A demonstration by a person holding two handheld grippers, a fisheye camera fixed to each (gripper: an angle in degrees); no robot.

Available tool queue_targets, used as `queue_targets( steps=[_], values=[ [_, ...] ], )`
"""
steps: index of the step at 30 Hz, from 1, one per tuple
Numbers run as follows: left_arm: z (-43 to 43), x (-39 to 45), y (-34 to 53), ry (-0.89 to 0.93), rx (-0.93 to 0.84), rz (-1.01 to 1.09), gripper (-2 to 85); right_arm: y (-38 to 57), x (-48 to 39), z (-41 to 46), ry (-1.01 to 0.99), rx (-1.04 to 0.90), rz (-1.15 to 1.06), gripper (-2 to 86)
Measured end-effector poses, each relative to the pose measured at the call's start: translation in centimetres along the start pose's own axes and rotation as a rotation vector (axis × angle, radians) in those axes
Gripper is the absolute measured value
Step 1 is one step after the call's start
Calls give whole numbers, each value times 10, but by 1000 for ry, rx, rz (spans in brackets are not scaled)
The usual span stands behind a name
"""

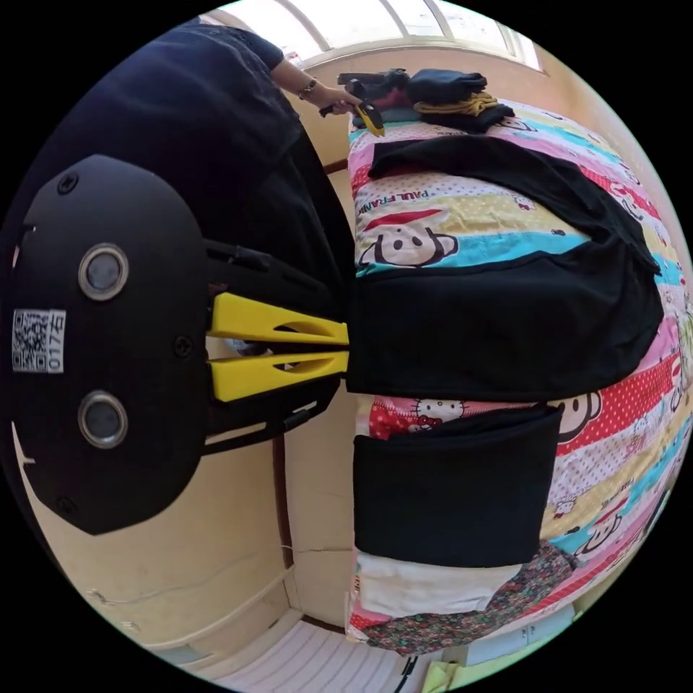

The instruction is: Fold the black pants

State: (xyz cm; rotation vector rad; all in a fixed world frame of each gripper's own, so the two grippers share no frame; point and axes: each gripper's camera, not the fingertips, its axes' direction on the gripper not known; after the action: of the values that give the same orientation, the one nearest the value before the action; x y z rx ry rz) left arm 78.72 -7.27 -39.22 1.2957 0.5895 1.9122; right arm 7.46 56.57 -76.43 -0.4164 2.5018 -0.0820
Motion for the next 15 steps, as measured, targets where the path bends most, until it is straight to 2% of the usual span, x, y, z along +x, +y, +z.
queue_targets(
  steps=[3,7,10,11,13,14,15],
  values=[
    [9,-26,-27,70,-10,-47,113,-18,-45,-19,62,-26,-22,15],
    [2,-49,-36,59,75,-93,102,-31,-86,-29,141,-104,-19,15],
    [-18,-56,-31,19,109,-37,67,-34,-99,-29,147,-135,34,13],
    [-25,-61,-32,68,68,15,60,-34,-100,-28,140,-142,50,12],
    [-31,-80,-32,285,-48,41,54,-36,-103,-23,117,-166,113,11],
    [-38,-101,-24,476,-83,32,52,-36,-103,-22,115,-168,125,10],
    [-53,-124,-9,614,-29,11,50,-35,-104,-21,114,-167,142,9]
  ],
)
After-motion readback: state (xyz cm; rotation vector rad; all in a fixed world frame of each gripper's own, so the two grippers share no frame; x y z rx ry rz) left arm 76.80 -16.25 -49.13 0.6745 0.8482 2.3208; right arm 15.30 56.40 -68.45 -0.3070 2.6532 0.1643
